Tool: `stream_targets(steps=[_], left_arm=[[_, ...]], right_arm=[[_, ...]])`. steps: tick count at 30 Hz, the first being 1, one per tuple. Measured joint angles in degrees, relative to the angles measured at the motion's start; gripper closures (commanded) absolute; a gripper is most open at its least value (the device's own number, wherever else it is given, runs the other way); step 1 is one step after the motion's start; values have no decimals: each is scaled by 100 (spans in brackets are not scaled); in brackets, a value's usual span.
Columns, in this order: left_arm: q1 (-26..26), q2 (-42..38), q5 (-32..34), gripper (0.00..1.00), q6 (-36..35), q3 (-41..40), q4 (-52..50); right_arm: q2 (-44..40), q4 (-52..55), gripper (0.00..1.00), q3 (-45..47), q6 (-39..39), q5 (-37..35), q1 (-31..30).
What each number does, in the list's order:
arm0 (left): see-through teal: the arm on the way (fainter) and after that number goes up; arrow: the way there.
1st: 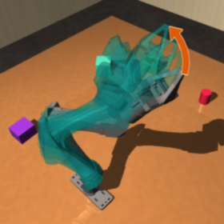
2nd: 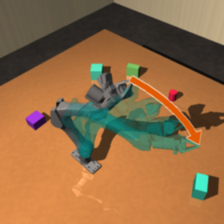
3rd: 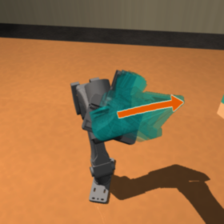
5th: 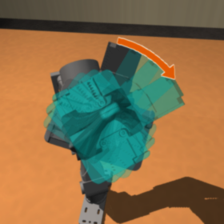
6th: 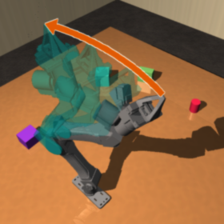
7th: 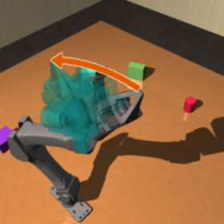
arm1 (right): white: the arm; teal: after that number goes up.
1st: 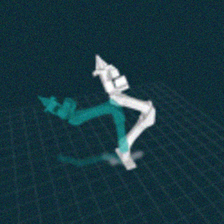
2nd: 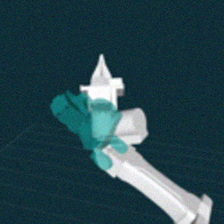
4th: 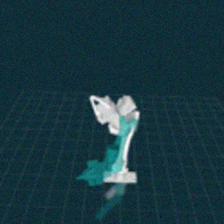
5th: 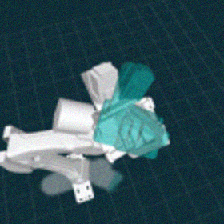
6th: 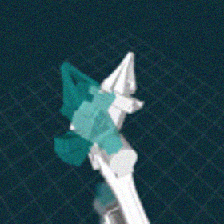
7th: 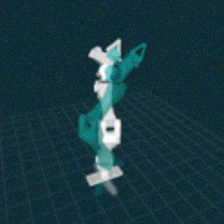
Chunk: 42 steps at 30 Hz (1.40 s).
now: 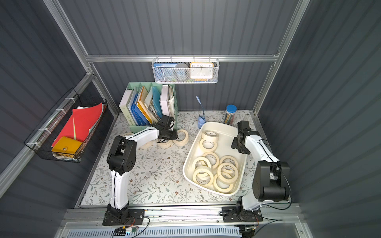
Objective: Take out the art tape in the storage box
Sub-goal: Place the art tape at the center of the board.
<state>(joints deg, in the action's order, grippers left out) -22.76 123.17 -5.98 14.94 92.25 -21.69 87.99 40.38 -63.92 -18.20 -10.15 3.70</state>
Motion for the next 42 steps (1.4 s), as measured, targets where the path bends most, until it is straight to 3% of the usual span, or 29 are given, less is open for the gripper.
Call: stream_targets(steps=[8, 13, 18, 21, 33, 42], left_arm=[[15, 0, 282, 96, -208, -101, -417], [17, 0, 334, 63, -286, -131, -483], [9, -15, 343, 44, -378, -129, -535], [9, -68, 350, 37, -398, -129, -557], [-76, -1399, 348, 32, -409, -129, -649], [-415, -1823, 278, 32, -310, -496, -621]], right_arm=[[-201, 131, 31, 59, 48, 240, -20], [-367, 348, 30, 63, 59, 398, -356], [-627, 752, 31, 63, 68, 518, -1025], [-841, 1049, 31, 70, 17, 586, -1375], [-1705, 2457, 35, 262, -476, 531, -1891], [-1674, 2402, 34, 1058, -850, 461, -1322]])
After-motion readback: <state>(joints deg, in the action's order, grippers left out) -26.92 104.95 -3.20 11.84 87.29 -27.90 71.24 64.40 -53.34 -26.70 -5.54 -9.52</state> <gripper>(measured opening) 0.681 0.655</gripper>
